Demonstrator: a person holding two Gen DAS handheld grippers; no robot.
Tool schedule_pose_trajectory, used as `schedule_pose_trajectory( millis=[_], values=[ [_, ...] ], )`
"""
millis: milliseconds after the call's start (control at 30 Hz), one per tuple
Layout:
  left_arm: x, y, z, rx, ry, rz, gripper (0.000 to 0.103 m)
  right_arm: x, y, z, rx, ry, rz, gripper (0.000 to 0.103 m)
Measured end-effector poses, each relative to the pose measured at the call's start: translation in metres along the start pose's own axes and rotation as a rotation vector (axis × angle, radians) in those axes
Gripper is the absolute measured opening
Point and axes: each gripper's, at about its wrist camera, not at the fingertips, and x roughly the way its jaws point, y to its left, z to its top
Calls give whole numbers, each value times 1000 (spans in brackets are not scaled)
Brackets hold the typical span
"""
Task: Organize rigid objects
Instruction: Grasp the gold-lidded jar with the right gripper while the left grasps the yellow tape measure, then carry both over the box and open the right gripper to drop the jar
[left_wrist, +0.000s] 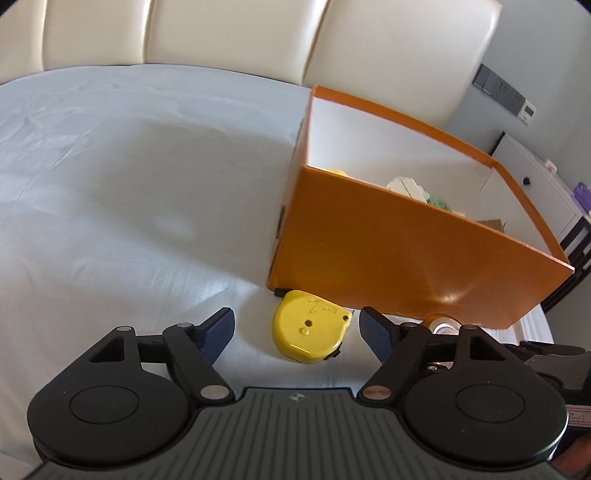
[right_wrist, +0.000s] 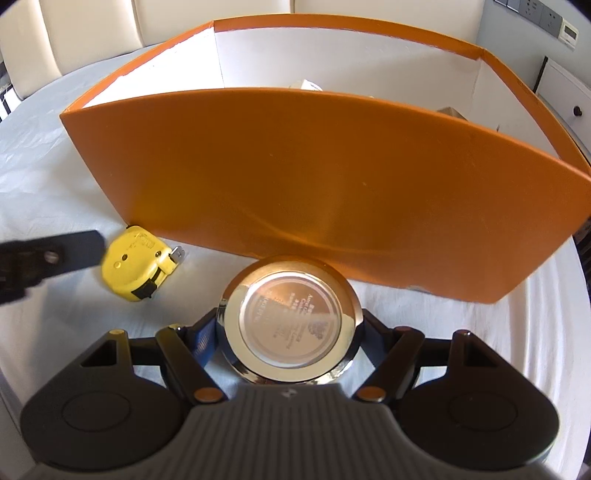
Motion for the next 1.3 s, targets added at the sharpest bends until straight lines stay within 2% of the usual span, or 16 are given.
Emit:
schedule_pose_trajectory(
  millis=[100,233,333,467,567,867,1100,1300],
  values=[
    [11,-12,-2,53,14,6,90,-1,0,-4,-8,-4,2,75],
    [28,-27,-5,152,54,66,90,-1,-6,-3,-27,-4,9,75],
    [40,-36,-6,214,86,73,91,0,-12,-3,-22,-6,28,75],
    [52,-42,-8,274,89,114,90,0,-13,-8,-31,-10,42,75],
    [56,-41,-7,272,84,104,87,2,-12,-7,-23,-4,49,75],
    [58,-36,-8,251,69,91,68,4,-11,-5,-10,10,31,76],
    [49,-27,-8,196,79,65,63,-3,-7,-2,-5,28,10,75],
    [35,-19,-6,141,98,15,63,-18,-10,-8,19,29,2,75]
  ],
)
